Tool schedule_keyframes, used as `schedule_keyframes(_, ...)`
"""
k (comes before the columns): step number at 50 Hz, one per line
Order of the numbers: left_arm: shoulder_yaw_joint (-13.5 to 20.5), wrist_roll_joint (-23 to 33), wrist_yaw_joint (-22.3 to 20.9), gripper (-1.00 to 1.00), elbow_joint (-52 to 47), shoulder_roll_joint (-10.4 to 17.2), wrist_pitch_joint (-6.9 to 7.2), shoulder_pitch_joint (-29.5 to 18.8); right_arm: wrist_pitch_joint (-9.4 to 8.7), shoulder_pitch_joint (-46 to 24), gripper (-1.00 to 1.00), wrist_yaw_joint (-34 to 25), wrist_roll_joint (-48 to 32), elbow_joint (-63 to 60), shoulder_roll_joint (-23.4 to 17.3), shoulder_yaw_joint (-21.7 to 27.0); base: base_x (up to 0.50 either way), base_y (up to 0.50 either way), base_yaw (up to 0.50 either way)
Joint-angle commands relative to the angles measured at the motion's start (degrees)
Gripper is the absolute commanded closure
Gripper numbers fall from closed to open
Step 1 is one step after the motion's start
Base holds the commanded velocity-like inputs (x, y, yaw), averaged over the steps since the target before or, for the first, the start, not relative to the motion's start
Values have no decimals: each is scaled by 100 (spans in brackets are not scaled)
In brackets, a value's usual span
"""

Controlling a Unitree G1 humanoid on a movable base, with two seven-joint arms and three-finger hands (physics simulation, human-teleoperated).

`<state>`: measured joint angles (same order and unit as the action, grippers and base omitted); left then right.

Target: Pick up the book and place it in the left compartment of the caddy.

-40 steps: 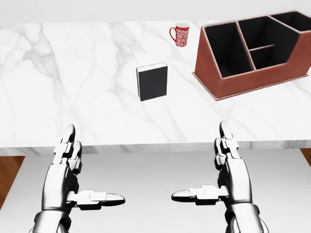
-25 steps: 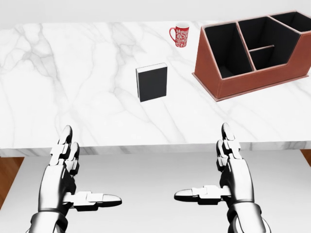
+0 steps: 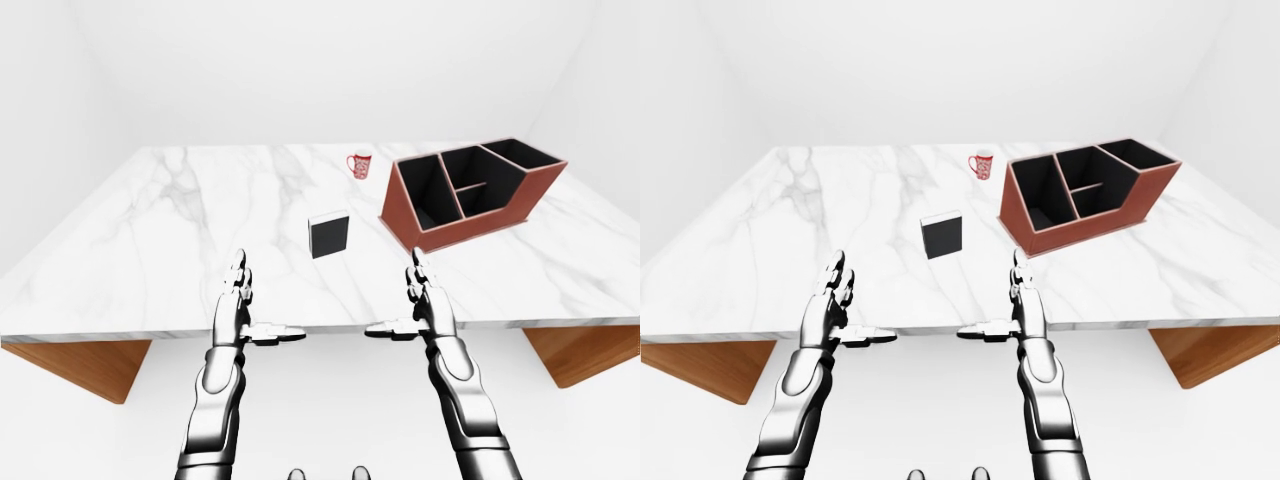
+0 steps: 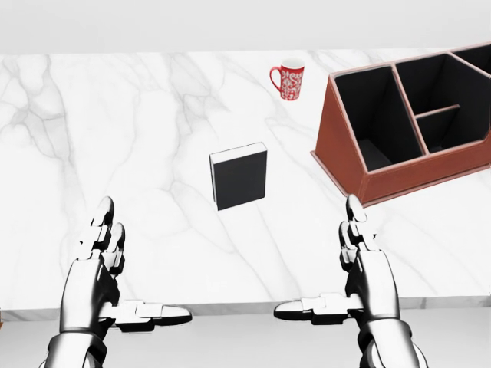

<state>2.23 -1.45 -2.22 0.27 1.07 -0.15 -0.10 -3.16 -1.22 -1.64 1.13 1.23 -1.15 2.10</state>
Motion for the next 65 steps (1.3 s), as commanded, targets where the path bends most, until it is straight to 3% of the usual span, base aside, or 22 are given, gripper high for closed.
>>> schedule_keyframes(1,6,0,-3,-100,10,4,-1,-11,-33,6,-100,-27,-29,-11,3,-17,50,0,0)
schedule_keyframes(28,-1,-4,-6,-100,-43,-2,11,20,-99,31,-100,-104,65,-74,2,1,50,-1,0)
schedule_keyframes(33,0,-3,-4,-100,-42,-2,11,17,81,49,-100,0,43,-60,10,30,42,-1,0)
schedule_keyframes(39,-1,-4,-2,-100,-55,-1,28,15,94,110,-100,-3,58,-185,22,2,0,0,0)
schedule_keyframes(42,4,-5,-4,-100,-21,0,8,5,-52,140,-100,-148,284,-359,23,34,0,0,0)
schedule_keyframes(43,1,-4,-2,-100,-42,-2,20,17,-184,160,-100,-90,261,-496,12,46,0,0,0)
schedule_keyframes(45,11,-21,-7,-100,-21,1,16,2,-184,156,-100,-133,297,-648,-24,63,0,0,0)
schedule_keyframes(50,15,-38,-15,-100,-28,3,6,2,-184,135,-100,-470,223,-1490,-186,89,0,0,0)
schedule_keyframes(55,10,-51,-22,-100,-107,-4,-11,53,-184,-417,-100,-1199,-441,-2395,-541,-66,0,0,0)
schedule_keyframes(65,20,-87,-45,-100,-209,-9,-29,116,-184,-1801,-100,-2537,-2324,-2034,-817,-679,0,0,0)
